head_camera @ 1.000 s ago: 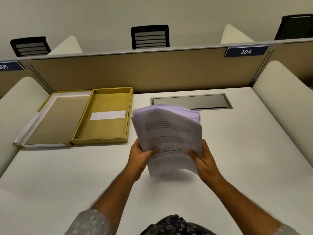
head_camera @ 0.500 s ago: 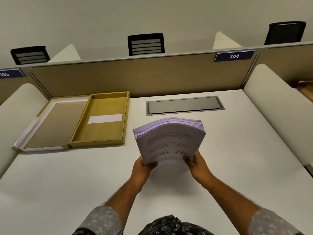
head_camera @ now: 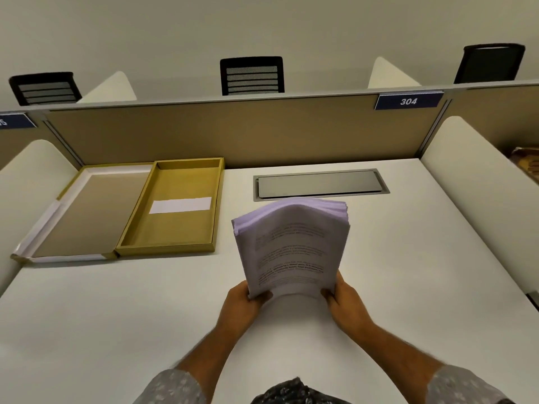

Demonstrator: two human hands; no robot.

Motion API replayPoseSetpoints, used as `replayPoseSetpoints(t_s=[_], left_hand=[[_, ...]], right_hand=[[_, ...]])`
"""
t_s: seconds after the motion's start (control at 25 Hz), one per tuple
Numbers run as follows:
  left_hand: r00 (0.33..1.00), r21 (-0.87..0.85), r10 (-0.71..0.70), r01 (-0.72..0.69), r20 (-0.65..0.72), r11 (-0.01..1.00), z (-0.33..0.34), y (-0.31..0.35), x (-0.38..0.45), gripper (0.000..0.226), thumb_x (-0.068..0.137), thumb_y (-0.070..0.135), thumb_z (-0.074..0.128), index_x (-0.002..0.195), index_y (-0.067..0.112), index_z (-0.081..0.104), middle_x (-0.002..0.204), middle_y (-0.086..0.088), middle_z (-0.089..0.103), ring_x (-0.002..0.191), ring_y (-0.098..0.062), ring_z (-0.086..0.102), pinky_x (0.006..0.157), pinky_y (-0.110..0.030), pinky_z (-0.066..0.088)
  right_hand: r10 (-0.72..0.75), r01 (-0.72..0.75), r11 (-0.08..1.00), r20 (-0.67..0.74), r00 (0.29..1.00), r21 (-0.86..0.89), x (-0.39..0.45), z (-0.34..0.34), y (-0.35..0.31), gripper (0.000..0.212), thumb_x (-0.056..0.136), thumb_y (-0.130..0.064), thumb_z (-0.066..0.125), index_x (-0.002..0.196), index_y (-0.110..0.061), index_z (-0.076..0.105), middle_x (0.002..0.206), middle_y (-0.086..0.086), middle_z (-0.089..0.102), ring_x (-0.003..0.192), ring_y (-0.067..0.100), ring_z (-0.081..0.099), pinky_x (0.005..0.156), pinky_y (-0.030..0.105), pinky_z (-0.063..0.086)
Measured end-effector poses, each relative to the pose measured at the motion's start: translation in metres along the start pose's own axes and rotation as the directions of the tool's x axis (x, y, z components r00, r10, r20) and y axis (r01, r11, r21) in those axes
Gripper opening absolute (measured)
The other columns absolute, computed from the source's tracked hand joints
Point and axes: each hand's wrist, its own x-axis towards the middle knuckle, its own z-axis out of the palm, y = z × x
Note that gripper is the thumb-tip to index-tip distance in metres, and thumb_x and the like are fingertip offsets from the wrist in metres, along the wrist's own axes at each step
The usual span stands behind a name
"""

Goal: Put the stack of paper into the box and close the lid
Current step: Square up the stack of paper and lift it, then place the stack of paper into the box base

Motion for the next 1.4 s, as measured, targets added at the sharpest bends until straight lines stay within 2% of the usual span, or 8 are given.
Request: replayPoseSetpoints(t_s=[0.16,0.28,0.44,0.76,0.92,1.12,1.24,1.4], left_hand=[[0.996,0.036,0.033,-0.036,0.084,0.999,-0.048,-0.004,-0.008,0.040,0.076,0.059,0.081,0.113,0.047,0.074,0.108,0.026,0.079,0.100,-0.006,0.077,0.085,-0.027,0.065],[0.991,-0.097,0.048,-0.036,0.126,0.995,-0.097,0.000,-0.005,0.046,0.076,0.040,0.086,0.119,0.028,0.076,0.115,0.011,0.082,0.104,-0.016,0.079,0.087,-0.034,0.065],[0.993,-0.224,0.024,0.002,0.114,0.975,-0.164,-0.002,-0.001,0.045,0.075,0.021,0.085,0.119,0.020,0.076,0.115,0.003,0.083,0.103,-0.023,0.080,0.081,-0.029,0.064],[0.997,-0.192,0.069,-0.061,0.034,0.980,-0.295,0.003,0.051,0.053,0.083,0.004,0.084,0.127,0.024,0.063,0.116,0.006,0.080,0.104,-0.011,0.078,0.089,-0.030,0.064],[0.999,-0.132,0.049,-0.047,0.012,0.990,-0.336,0.011,0.106,0.054,0.087,0.003,0.082,0.134,0.016,0.059,0.123,0.002,0.076,0.110,-0.015,0.075,0.097,-0.036,0.060],[0.997,-0.103,-0.070,0.071,0.013,0.992,-0.362,-0.009,0.180,0.054,0.086,0.012,0.086,0.132,0.018,0.059,0.124,0.001,0.074,0.107,-0.012,0.073,0.088,-0.025,0.060],[0.976,-0.013,-0.215,0.215,-0.020,0.976,-0.351,-0.037,0.207,0.061,0.087,0.020,0.086,0.141,0.010,0.058,0.133,-0.004,0.071,0.114,-0.023,0.071,0.098,-0.039,0.059],[0.960,0.008,-0.259,0.261,-0.106,0.965,-0.330,-0.057,0.213,0.057,0.095,0.025,0.077,0.145,0.016,0.052,0.132,-0.001,0.067,0.098,-0.020,0.069,0.067,-0.037,0.066]], right_hand=[[0.029,-0.025,0.998,0.083,0.996,-0.059,-0.010,0.015,-0.034,0.047,0.107,-0.022,0.053,0.151,-0.025,0.038,0.140,-0.004,0.063,0.125,0.022,0.066,0.104,0.038,0.059],[0.061,-0.067,0.997,0.136,0.989,0.040,-0.010,0.032,-0.076,0.044,0.105,-0.018,0.054,0.147,-0.027,0.041,0.138,-0.006,0.063,0.116,0.020,0.067,0.089,0.041,0.065],[0.056,-0.087,0.986,0.212,0.976,0.141,-0.003,0.060,-0.136,0.044,0.104,-0.015,0.052,0.145,-0.031,0.043,0.136,-0.010,0.061,0.107,0.018,0.068,0.063,0.027,0.062],[0.095,-0.144,0.951,0.185,0.978,0.273,0.050,0.149,-0.238,0.043,0.104,-0.013,0.050,0.145,-0.028,0.046,0.133,-0.004,0.065,0.099,0.024,0.075,0.064,0.024,0.060],[0.151,-0.209,0.917,0.191,0.970,0.339,0.102,0.177,-0.276,0.038,0.104,-0.012,0.048,0.137,-0.030,0.049,0.129,-0.002,0.068,0.096,0.027,0.077,0.065,0.028,0.062],[0.214,-0.273,0.905,0.207,0.955,0.326,0.185,0.197,-0.295,0.040,0.107,-0.011,0.046,0.145,-0.020,0.049,0.137,0.001,0.063,0.099,0.022,0.069,0.061,0.028,0.061],[0.347,-0.417,0.878,0.286,0.893,0.237,0.227,0.210,-0.295,0.041,0.111,-0.015,0.045,0.152,-0.014,0.044,0.133,0.003,0.060,0.098,0.021,0.068,0.066,0.031,0.066],[0.488,-0.534,0.842,0.310,0.816,0.080,0.246,0.234,-0.285,0.038,0.111,-0.015,0.037,0.148,-0.015,0.044,0.097,-0.002,0.059,0.084,0.026,0.076,0.083,0.044,0.067]])
